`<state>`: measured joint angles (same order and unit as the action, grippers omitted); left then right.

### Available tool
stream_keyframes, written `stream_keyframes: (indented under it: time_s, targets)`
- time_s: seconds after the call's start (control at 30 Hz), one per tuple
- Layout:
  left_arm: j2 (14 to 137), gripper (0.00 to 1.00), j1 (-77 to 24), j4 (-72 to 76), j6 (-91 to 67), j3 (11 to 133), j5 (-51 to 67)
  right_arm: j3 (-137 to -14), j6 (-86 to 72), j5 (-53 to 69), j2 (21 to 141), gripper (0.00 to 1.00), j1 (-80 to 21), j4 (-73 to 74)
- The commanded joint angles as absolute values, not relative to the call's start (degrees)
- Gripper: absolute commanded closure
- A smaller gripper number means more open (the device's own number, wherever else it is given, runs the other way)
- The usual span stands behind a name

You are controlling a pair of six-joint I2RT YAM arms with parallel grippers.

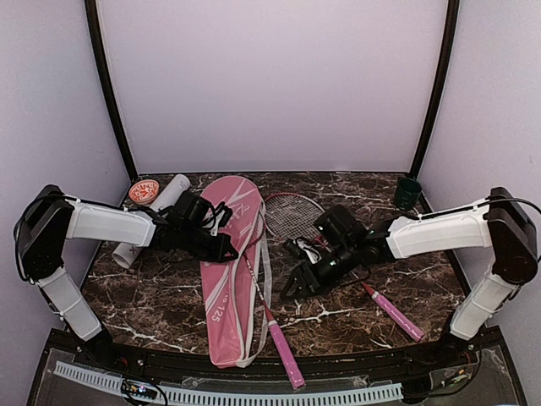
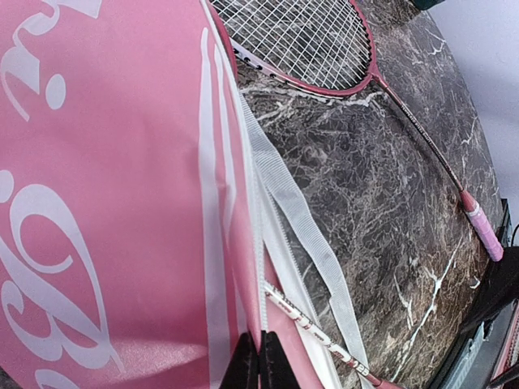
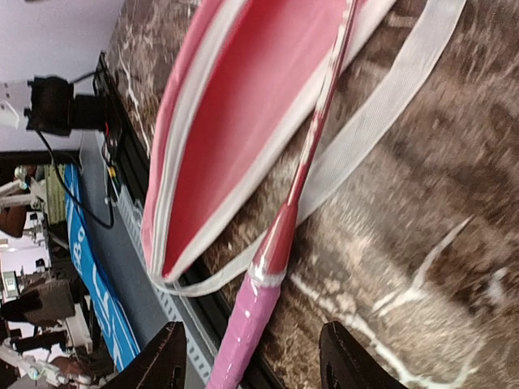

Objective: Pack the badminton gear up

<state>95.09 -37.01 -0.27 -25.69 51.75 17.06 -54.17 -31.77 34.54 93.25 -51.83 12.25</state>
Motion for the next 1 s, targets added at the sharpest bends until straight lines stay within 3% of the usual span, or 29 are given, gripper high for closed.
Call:
stream_keyframes:
  time_s: [0.0, 0.97]
  targets:
    - [95.21, 1.0, -36.65, 0.57, -25.53, 53.39, 16.97, -50.36, -32.49, 37.13, 89.88, 0.44, -55.67, 15.3]
    - [95.33, 1.0, -36.65, 1.65, -26.26, 52.67, 16.77, -54.39, -36.4, 33.83, 105.34, 0.59, -63.67, 8.35]
